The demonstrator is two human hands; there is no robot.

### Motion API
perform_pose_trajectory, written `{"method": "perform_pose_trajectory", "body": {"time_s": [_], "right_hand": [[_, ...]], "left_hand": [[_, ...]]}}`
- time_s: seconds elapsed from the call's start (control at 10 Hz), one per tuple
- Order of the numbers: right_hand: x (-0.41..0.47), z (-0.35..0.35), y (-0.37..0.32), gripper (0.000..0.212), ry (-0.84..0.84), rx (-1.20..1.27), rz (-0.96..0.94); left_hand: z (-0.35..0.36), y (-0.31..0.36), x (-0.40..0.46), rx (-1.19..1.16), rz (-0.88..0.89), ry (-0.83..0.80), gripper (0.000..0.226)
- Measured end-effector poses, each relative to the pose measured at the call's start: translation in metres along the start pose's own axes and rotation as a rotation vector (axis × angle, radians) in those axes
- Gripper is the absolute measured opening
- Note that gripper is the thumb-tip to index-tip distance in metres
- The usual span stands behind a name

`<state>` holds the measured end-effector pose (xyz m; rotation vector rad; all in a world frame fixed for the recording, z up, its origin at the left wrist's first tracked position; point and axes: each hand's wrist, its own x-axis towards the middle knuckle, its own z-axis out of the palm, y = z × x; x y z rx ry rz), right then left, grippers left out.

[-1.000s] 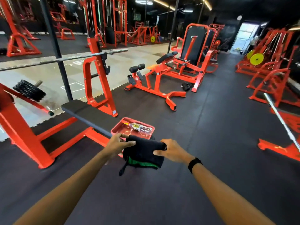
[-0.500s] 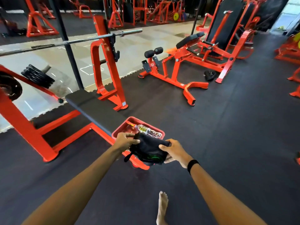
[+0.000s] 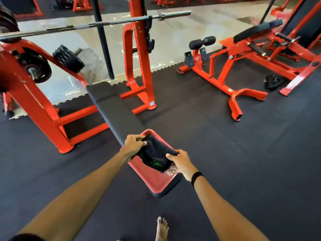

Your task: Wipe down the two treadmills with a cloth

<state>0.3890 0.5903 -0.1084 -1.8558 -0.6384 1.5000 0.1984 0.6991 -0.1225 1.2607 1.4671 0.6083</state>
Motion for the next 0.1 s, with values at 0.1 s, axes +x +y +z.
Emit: {"method": "perform_pose_trajectory", "body": {"time_s": [0.1], "right_hand": [[0.0064,0.005,0.001,0.064,-0.032,-0.061,0.127]], "left_hand": [[-0.0011,-0.002,0.0051,0.016,-0.049,-0.023,0.013]]}}
